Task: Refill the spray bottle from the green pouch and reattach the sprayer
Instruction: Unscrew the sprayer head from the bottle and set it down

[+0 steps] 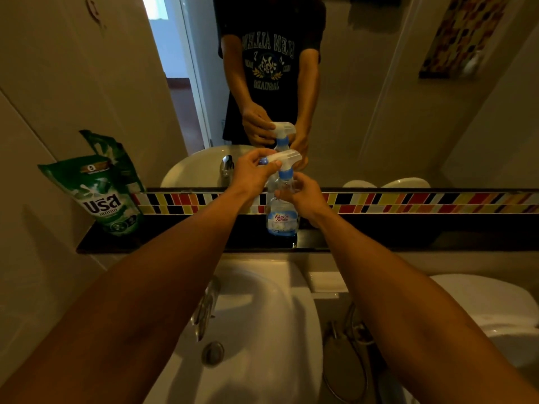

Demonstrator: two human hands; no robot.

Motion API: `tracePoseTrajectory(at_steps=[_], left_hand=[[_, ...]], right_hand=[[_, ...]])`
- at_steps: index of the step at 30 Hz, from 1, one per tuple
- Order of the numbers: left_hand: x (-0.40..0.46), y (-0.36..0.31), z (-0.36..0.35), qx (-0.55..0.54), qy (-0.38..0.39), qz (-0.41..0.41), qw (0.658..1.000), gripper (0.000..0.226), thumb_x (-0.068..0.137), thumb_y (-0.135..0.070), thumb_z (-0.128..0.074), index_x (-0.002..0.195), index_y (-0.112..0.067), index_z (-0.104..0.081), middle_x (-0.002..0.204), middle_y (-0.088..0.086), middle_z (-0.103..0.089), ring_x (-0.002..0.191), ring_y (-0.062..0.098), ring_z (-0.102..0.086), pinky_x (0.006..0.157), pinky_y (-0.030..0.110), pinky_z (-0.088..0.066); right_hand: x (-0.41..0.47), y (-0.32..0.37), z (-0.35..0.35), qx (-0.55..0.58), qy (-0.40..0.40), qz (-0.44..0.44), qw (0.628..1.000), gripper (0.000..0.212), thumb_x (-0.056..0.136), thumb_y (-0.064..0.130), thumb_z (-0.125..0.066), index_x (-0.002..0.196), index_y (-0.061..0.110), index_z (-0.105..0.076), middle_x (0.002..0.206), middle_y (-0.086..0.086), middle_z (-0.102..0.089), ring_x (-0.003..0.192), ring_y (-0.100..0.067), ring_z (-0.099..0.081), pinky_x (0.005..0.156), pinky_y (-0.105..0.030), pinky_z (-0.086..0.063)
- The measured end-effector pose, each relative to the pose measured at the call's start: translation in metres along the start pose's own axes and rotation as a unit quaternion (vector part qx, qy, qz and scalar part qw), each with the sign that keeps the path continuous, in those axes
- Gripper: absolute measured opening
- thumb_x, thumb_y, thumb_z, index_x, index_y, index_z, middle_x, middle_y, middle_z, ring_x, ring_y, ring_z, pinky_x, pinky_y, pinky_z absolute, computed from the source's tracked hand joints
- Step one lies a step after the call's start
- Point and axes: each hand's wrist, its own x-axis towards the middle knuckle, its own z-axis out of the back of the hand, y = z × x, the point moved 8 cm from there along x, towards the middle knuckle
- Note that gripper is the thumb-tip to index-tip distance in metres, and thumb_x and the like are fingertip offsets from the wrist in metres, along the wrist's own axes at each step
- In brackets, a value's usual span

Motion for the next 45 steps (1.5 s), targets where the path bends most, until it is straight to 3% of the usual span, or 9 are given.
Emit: tracePoseTrajectory(at_steps=[5, 12, 14, 19, 25, 28, 34, 40, 45], left_hand=[[0.0, -0.011, 0.01, -0.01, -0.001, -0.021, 1.0, 0.028, 0.092, -0.012, -0.068, 0.119, -0.015, -0.063, 0.12, 0.008, -0.065, 0.1, 0.015, -0.064, 0.07, 0.018, -0.05], [0.006, -0.045, 0.041, -0.021, -0.013, -0.045, 0.999, 0.025, 0.094, -0.011, -0.065, 0.119, -0.012, -0.065, 0.116, 0.02, -0.066, 0.095, 0.034, -0.067, 0.063, 0.031, -0.05], [0.007, -0.055, 0.051, -0.019, -0.02, -0.049, 0.998, 0.027, 0.094, -0.011, -0.064, 0.122, -0.011, -0.064, 0.116, 0.019, -0.065, 0.093, 0.031, -0.068, 0.063, 0.031, -0.052], [0.006, -0.075, 0.076, -0.033, -0.042, -0.061, 0.997, 0.027, 0.095, -0.01, -0.063, 0.122, -0.011, -0.063, 0.116, 0.015, -0.066, 0.095, 0.026, -0.069, 0.072, 0.036, -0.058], [0.002, -0.093, 0.107, -0.087, -0.064, -0.051, 0.993, 0.016, 0.093, -0.011, -0.066, 0.107, -0.019, -0.064, 0.121, 0.016, -0.065, 0.108, 0.031, -0.068, 0.087, 0.046, -0.058], [-0.001, -0.1, 0.122, -0.102, -0.078, -0.054, 0.99, 0.02, 0.095, -0.012, -0.064, 0.114, -0.016, -0.061, 0.127, 0.013, -0.062, 0.106, 0.024, -0.07, 0.088, 0.046, -0.059], [-0.004, -0.104, 0.155, -0.118, -0.111, -0.052, 0.985, 0.035, 0.098, -0.015, -0.062, 0.132, -0.01, -0.058, 0.124, 0.011, -0.063, 0.106, 0.022, -0.071, 0.084, 0.036, -0.062], [-0.008, -0.099, 0.183, -0.137, -0.155, -0.049, 0.977, 0.031, 0.097, -0.018, -0.063, 0.126, -0.011, -0.063, 0.116, 0.01, -0.068, 0.099, 0.02, -0.073, 0.082, 0.035, -0.062], [-0.014, -0.086, 0.194, -0.202, -0.174, -0.026, 0.963, 0.011, 0.097, -0.013, -0.062, 0.107, -0.014, -0.067, 0.108, 0.009, -0.069, 0.1, 0.023, -0.073, 0.084, 0.034, -0.061]], right_hand=[[-0.001, 0.003, -0.003, -0.005, 0.006, 0.003, 1.0, 0.047, 0.088, 0.011, -0.079, 0.132, 0.015, -0.062, 0.119, -0.007, -0.072, 0.108, -0.022, -0.07, 0.091, -0.038, -0.058], [-0.004, 0.018, -0.006, -0.021, 0.0, 0.004, 1.0, 0.047, 0.088, 0.008, -0.078, 0.132, 0.012, -0.063, 0.117, -0.003, -0.072, 0.107, -0.02, -0.069, 0.093, -0.039, -0.057], [-0.004, 0.021, -0.006, -0.03, -0.003, 0.006, 1.0, 0.048, 0.087, 0.007, -0.079, 0.132, 0.013, -0.063, 0.119, -0.003, -0.072, 0.109, -0.021, -0.069, 0.097, -0.042, -0.056], [-0.01, 0.033, -0.01, -0.026, -0.003, 0.012, 1.0, 0.051, 0.086, 0.0, -0.077, 0.133, 0.012, -0.06, 0.116, -0.001, -0.069, 0.101, -0.013, -0.067, 0.092, -0.035, -0.057], [-0.018, 0.041, -0.011, -0.038, -0.007, 0.026, 0.999, 0.05, 0.086, -0.004, -0.076, 0.132, 0.009, -0.059, 0.122, -0.005, -0.067, 0.1, -0.007, -0.065, 0.073, -0.017, -0.056], [-0.018, 0.043, -0.011, -0.048, -0.005, 0.029, 0.998, 0.051, 0.086, -0.004, -0.076, 0.133, 0.011, -0.059, 0.125, -0.006, -0.067, 0.108, -0.014, -0.066, 0.087, -0.026, -0.058], [-0.022, 0.045, -0.005, -0.062, -0.014, 0.029, 0.998, 0.055, 0.087, -0.005, -0.075, 0.135, 0.011, -0.057, 0.124, -0.004, -0.066, 0.111, -0.018, -0.065, 0.093, -0.031, -0.056], [-0.025, 0.044, 0.0, -0.068, -0.019, 0.022, 0.997, 0.052, 0.088, -0.005, -0.074, 0.133, 0.013, -0.057, 0.113, 0.004, -0.066, 0.103, -0.012, -0.066, 0.096, -0.036, -0.056], [-0.026, 0.047, 0.003, -0.071, -0.03, 0.025, 0.997, 0.058, 0.087, -0.004, -0.075, 0.139, 0.011, -0.055, 0.127, -0.006, -0.066, 0.116, -0.021, -0.065, 0.096, -0.035, -0.056]])
